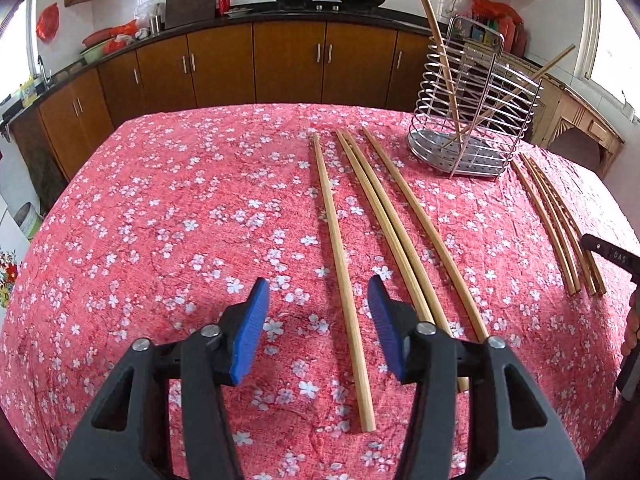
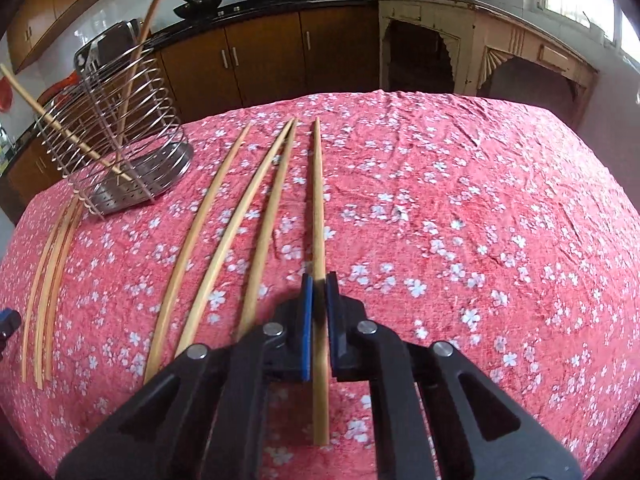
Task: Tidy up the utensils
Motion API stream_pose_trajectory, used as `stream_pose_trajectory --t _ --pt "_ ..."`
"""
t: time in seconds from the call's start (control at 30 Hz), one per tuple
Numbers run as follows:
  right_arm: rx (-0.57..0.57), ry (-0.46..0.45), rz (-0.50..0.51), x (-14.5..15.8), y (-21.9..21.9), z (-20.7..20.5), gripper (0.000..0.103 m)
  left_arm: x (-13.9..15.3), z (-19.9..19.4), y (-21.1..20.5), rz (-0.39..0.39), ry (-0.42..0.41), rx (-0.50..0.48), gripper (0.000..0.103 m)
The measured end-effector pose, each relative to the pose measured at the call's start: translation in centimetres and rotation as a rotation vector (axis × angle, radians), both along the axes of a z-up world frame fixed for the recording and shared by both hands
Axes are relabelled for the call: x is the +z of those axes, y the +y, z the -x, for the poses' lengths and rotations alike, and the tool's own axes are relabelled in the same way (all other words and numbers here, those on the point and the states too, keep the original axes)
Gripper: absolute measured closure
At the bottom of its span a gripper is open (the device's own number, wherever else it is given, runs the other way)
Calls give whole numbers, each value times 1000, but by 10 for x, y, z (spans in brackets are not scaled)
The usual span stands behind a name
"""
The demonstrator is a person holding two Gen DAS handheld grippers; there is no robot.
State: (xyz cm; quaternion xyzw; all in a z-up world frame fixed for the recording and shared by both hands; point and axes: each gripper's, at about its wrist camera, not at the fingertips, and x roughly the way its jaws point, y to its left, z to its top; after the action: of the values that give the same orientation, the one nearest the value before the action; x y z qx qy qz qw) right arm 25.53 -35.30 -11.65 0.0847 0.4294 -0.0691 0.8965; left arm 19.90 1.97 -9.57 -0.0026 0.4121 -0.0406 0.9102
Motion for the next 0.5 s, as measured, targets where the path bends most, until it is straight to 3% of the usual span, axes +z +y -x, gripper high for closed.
stream_pose_trajectory --t 0.1,0.27,0.5 --pt "-3 1 -9 0 -6 -2 95 -5 -5 -6 -6 28 -10 63" --pt "-12 2 -4 -1 -11 -9 95 -10 -21 -14 -57 44 -2 96" --pt "-73 -9 -25 -1 -39 -29 95 -13 -70 11 -82 46 77 96"
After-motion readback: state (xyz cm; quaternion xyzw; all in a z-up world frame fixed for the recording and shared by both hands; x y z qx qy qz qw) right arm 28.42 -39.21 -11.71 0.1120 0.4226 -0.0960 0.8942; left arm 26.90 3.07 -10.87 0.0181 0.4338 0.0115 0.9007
